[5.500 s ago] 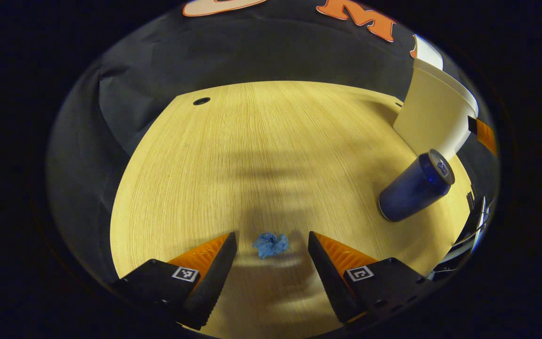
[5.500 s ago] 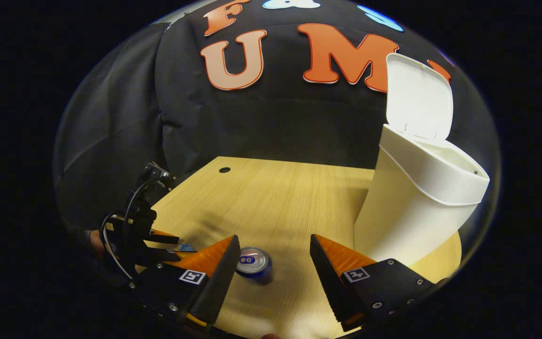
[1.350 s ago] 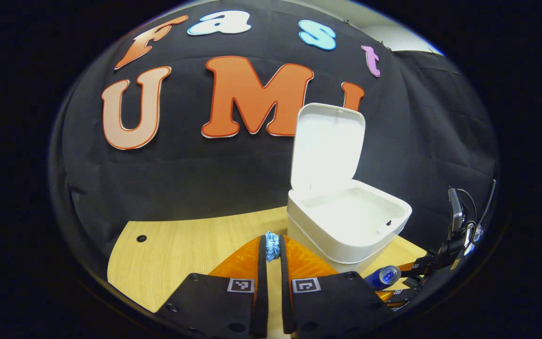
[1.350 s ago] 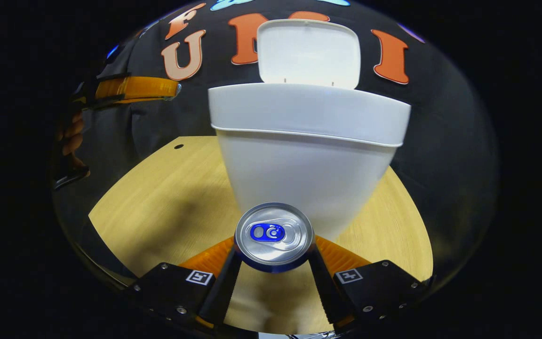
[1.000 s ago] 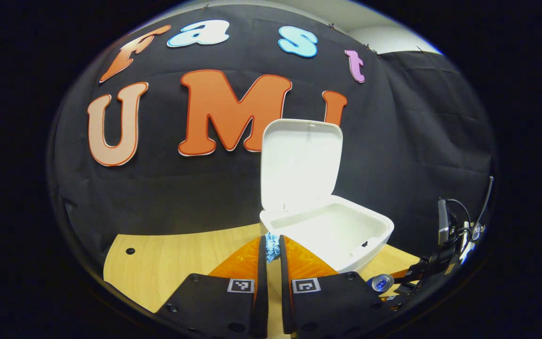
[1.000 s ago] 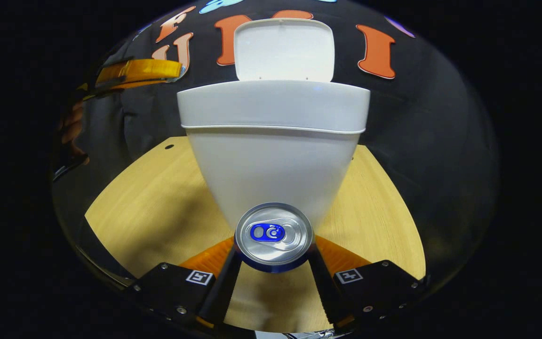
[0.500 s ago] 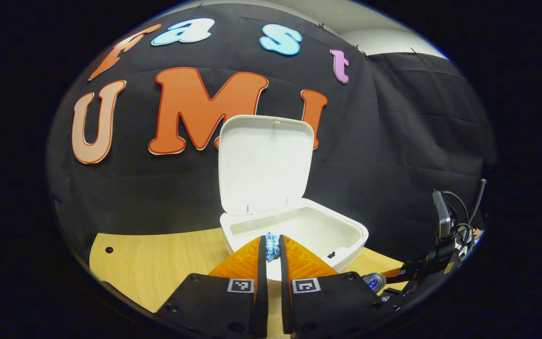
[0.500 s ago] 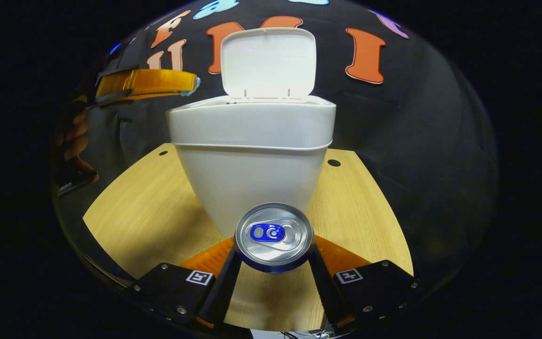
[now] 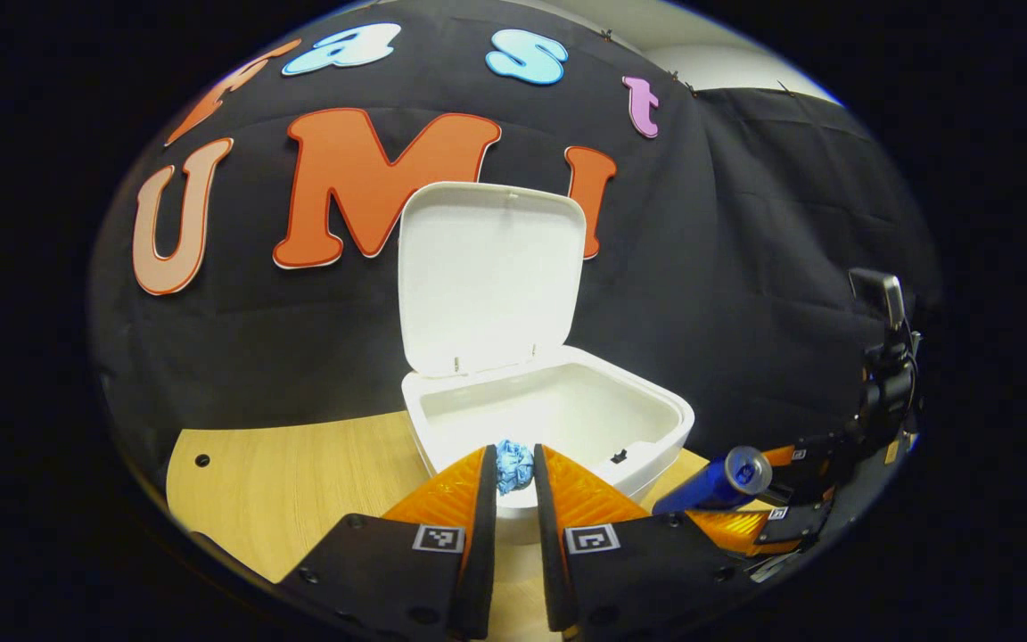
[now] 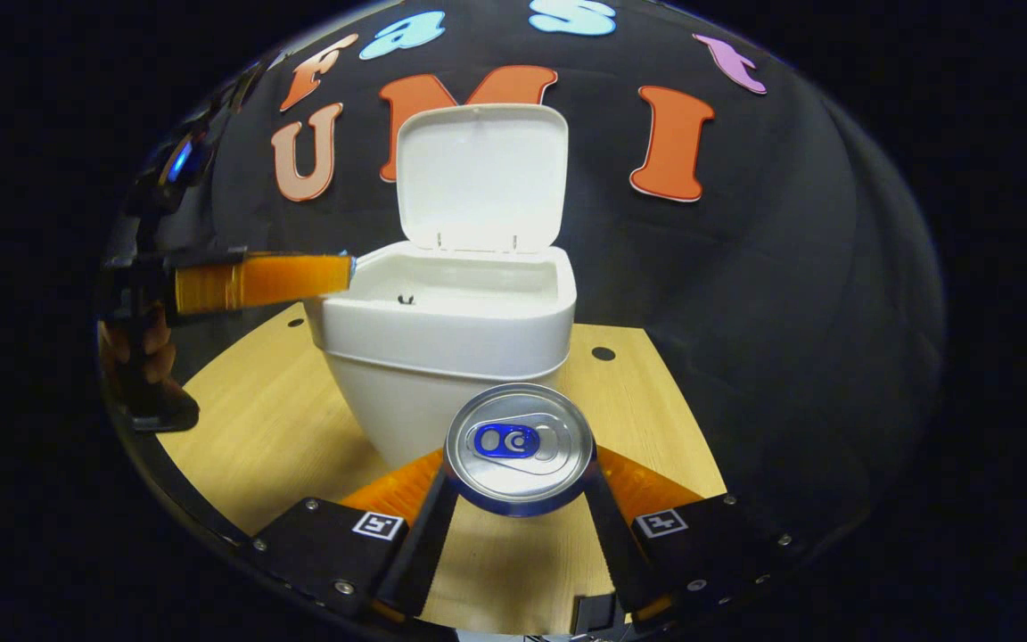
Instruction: Press the lid of the desktop garbage bin to open it, pick up the crumpled paper on the desktop and throw it into the bin, then pick up the pop can on the desktop and drop it into the bin, and finally close the garbage bin lid.
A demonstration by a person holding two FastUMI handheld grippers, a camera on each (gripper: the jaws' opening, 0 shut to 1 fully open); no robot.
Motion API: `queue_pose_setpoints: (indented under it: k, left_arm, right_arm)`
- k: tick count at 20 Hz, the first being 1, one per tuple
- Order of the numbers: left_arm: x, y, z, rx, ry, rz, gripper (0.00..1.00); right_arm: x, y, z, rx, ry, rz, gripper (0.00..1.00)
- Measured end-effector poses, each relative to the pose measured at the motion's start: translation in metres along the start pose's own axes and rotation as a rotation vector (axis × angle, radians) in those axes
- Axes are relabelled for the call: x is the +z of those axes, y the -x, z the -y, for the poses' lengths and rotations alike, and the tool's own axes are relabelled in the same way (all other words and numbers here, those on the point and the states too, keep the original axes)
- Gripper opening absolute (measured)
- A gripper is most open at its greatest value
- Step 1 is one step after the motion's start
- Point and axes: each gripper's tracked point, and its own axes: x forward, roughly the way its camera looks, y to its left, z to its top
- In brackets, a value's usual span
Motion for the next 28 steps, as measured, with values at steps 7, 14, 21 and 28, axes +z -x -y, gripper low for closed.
queue_pose_setpoints:
  k: [7,14,21,28]
  left_arm:
    - [0.001,0.01,0.003,-0.006,-0.003,0.017,0.58]
    - [-0.002,0.025,-0.016,0.053,0.01,0.021,0.83]
    - [-0.009,0.042,-0.048,0.139,0.009,0.021,0.84]
    - [-0.01,0.058,-0.085,0.236,0.025,0.021,0.83]
  right_arm:
    - [0.06,0.021,0.02,-0.038,0.027,0.108,0.74]
    - [0.098,0.033,0.03,-0.043,0.051,0.173,0.79]
    - [0.13,0.027,0.022,-0.008,0.047,0.226,0.79]
    - [0.138,0.003,0.001,0.054,0.072,0.217,0.79]
